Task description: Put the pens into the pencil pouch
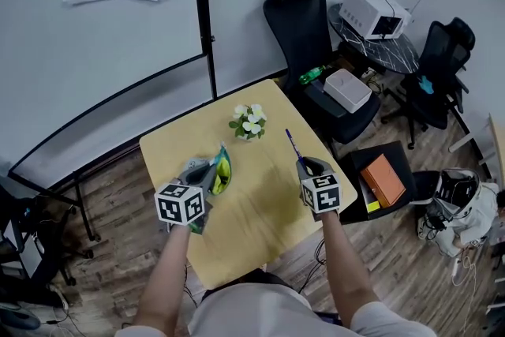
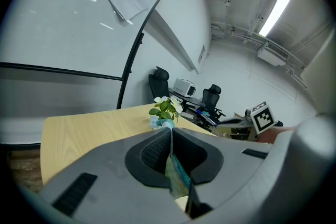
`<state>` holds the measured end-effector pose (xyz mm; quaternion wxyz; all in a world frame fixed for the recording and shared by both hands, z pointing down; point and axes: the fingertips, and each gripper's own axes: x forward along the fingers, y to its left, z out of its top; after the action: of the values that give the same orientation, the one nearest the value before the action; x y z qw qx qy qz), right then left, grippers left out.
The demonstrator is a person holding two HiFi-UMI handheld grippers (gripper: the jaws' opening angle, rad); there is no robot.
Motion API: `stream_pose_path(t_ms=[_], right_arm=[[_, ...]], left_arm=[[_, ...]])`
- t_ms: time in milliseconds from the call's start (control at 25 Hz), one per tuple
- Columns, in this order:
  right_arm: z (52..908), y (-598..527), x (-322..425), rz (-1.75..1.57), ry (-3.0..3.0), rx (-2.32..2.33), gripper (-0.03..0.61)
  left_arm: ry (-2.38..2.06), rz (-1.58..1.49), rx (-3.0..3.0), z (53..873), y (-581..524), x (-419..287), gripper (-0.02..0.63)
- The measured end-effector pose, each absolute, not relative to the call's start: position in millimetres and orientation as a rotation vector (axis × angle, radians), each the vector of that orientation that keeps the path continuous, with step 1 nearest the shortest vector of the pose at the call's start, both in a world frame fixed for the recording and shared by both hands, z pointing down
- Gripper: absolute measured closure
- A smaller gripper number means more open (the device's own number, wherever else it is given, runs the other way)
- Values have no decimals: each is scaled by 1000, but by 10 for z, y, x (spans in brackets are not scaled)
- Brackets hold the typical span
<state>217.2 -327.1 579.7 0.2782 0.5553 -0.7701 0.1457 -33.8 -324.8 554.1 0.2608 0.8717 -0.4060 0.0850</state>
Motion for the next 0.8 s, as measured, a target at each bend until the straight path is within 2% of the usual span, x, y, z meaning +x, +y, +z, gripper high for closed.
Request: stream_pose_path(t_ms=[280,560,800], right_arm=[[5374,-3014,1555,271,-2214,1311,517],[5513,-2640,839,284,-2248,1002,517],[5714,-2478,597,296,-2180,849,517]], left_arm=[[-1086,231,2371,5522,-3263,-315,594],[-1072,231,2378,5527,-3243,-265,594],[-1066,238,2391,5545,-3208,-246,594]])
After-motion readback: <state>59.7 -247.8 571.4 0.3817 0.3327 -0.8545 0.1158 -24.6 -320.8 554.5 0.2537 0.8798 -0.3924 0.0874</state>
